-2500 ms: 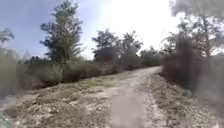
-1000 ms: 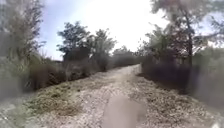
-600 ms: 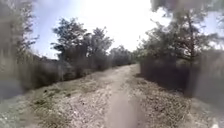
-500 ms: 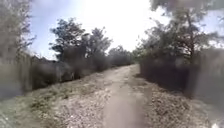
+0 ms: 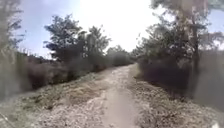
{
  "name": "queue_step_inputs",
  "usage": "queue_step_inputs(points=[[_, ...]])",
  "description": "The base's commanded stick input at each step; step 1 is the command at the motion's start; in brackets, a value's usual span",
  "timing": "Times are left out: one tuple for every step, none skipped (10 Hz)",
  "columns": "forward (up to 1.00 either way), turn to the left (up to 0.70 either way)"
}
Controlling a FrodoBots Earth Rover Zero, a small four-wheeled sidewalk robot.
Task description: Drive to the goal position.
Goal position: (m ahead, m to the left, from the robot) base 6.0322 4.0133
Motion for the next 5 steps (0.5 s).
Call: queue_step_inputs(points=[[0.70, 0.34], [0.70, 0.35], [0.70, 0.35], [0.70, 0.00], [0.70, 0.00]])
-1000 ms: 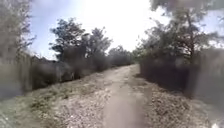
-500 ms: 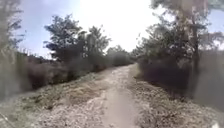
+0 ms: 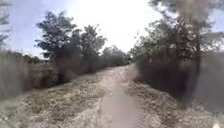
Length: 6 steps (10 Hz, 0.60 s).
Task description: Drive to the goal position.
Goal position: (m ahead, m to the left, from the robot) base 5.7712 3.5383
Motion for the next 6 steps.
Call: queue_step_inputs(points=[[0.70, 0.00], [0.70, 0.00], [0.70, 0.00], [0.70, 0.00], [0.70, 0.00], [0.70, 0.00]])
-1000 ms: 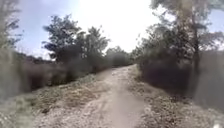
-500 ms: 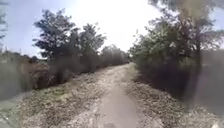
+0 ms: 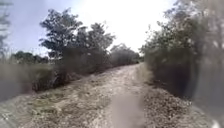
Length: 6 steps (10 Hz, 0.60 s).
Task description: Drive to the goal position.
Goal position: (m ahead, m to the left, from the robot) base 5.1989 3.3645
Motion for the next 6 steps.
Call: queue_step_inputs(points=[[0.70, 0.00], [0.70, 0.00], [0.70, 0.00], [0.70, 0.00], [0.70, 0.00], [0.70, 0.00]])
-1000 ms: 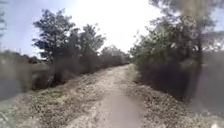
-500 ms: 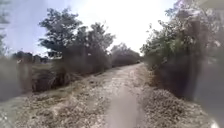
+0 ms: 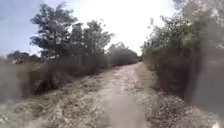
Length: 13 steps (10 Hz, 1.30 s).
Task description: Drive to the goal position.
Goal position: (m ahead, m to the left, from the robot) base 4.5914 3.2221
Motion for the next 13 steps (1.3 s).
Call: queue_step_inputs(points=[[0.70, 0.00], [0.70, 0.00], [0.70, 0.00], [0.70, 0.00], [0.70, 0.00], [0.70, 0.00], [0.70, 0.00], [0.70, 0.00], [0.70, 0.00], [0.70, -0.02], [0.70, -0.30], [0.70, -0.34], [0.70, -0.20]])
